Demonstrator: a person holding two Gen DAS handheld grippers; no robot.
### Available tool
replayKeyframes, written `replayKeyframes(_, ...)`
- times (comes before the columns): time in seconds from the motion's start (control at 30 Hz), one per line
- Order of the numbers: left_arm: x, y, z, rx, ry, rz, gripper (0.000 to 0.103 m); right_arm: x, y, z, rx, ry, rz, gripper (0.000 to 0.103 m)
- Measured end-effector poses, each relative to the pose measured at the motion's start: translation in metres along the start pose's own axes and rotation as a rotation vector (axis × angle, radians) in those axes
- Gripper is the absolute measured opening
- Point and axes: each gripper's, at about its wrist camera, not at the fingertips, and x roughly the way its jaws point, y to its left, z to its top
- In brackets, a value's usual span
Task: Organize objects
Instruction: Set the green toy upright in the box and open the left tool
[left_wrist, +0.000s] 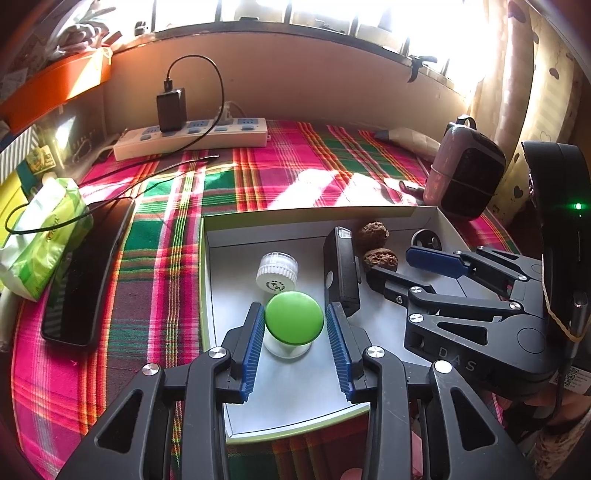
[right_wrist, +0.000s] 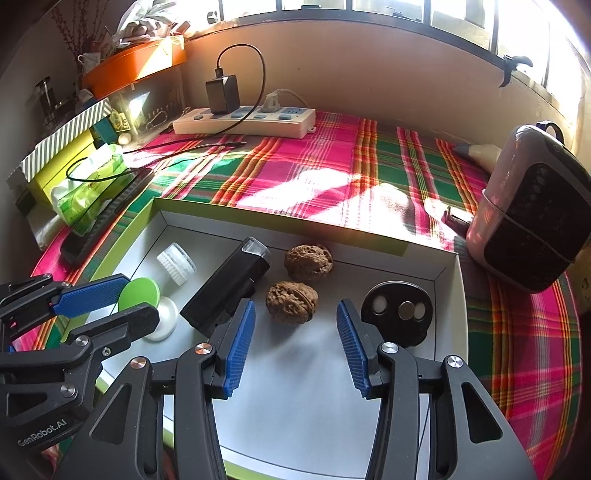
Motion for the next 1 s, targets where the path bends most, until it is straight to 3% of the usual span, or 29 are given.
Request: replayKeyframes(1.0,-0.046,-0.008,-0.026,0.008,-0.05,-0.002,0.034,-0.055,0.007,-0.038,0.046,-0.075,-0.012,0.048)
